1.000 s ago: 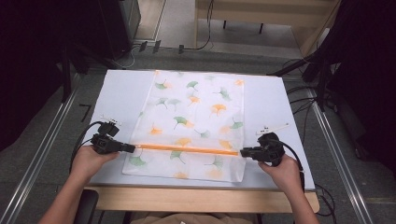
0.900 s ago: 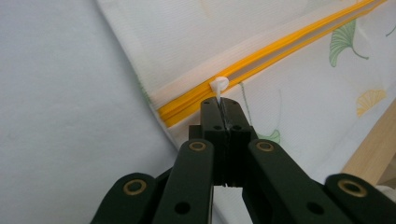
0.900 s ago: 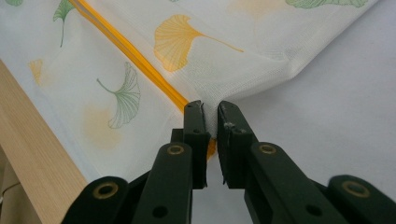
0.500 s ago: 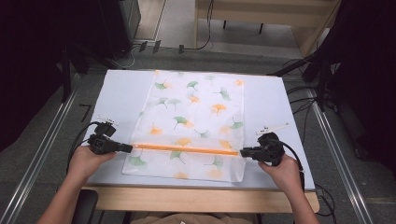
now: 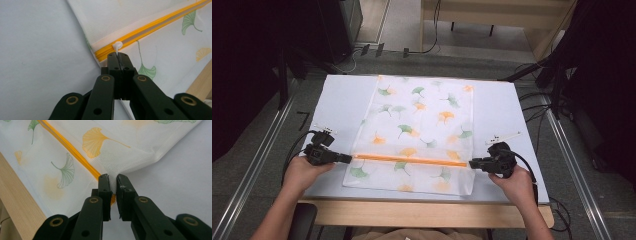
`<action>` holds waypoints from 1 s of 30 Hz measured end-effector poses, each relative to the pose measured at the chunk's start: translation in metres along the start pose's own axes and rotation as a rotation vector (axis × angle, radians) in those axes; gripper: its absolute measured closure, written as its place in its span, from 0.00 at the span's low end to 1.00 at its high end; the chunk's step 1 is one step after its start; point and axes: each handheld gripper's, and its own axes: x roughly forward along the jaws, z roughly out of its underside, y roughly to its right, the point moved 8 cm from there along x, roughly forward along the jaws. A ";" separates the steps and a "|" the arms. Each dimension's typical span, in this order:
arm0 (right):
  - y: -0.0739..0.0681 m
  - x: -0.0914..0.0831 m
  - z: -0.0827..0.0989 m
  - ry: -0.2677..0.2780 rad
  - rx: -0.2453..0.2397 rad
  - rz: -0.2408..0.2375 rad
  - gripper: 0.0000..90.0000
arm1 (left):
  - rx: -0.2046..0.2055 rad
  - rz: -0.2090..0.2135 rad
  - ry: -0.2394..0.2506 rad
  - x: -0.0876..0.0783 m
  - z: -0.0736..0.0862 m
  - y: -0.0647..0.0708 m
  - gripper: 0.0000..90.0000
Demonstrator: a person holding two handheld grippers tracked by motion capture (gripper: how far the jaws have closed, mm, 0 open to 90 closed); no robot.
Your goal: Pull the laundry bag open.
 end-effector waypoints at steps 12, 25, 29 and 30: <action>0.000 0.002 0.000 -0.009 -0.004 0.005 0.94 | -0.038 -0.015 0.019 -0.008 0.007 -0.013 1.00; 0.012 0.006 0.003 -0.026 0.013 0.037 0.94 | -0.009 0.003 -0.002 -0.005 0.008 -0.004 1.00; 0.020 0.006 0.004 -0.017 0.020 0.050 0.93 | -0.009 0.024 0.002 -0.003 0.009 0.002 1.00; 0.020 0.006 0.004 -0.017 0.020 0.050 0.93 | -0.009 0.024 0.002 -0.003 0.009 0.002 1.00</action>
